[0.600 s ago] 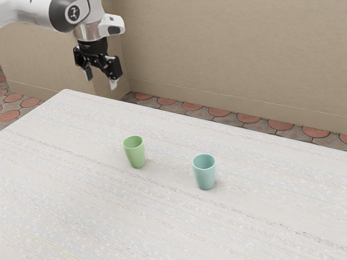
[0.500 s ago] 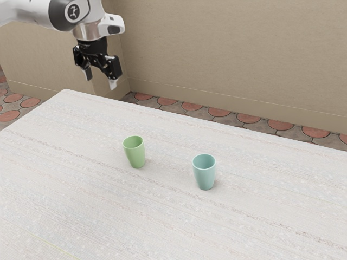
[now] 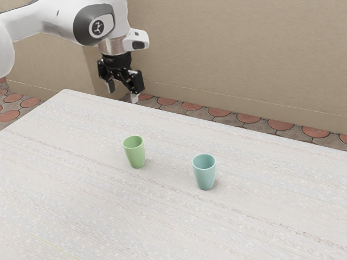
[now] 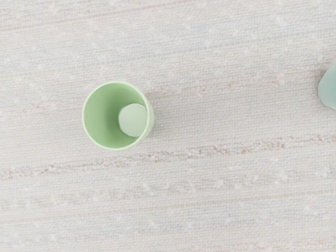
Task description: Place the left cup onto the right cup
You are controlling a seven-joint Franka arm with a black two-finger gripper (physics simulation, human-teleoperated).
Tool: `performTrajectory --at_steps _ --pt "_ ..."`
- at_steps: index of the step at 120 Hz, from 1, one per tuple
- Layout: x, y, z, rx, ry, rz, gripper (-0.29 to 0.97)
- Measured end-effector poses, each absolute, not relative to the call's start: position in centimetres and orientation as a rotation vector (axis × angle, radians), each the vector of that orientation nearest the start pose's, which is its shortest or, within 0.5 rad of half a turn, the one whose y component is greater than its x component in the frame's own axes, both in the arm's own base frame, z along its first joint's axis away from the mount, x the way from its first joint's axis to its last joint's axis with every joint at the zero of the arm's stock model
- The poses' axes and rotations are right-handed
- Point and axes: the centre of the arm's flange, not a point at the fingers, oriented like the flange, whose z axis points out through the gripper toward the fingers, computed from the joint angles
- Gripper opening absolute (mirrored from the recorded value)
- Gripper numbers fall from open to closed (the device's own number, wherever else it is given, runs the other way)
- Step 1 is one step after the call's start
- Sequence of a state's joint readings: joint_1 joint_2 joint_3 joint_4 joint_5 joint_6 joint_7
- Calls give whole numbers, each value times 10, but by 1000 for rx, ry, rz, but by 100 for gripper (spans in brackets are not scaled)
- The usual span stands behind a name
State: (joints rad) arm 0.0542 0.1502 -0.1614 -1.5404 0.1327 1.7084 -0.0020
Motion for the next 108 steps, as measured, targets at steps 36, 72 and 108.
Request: performTrajectory --at_steps 36,72,108 --pt "606 -52 524 -3032 83 -4 68" --pt "610 -42 496 -3011 -19 -16 68" --pt "623 -28 471 -3003 -81 -23 68"
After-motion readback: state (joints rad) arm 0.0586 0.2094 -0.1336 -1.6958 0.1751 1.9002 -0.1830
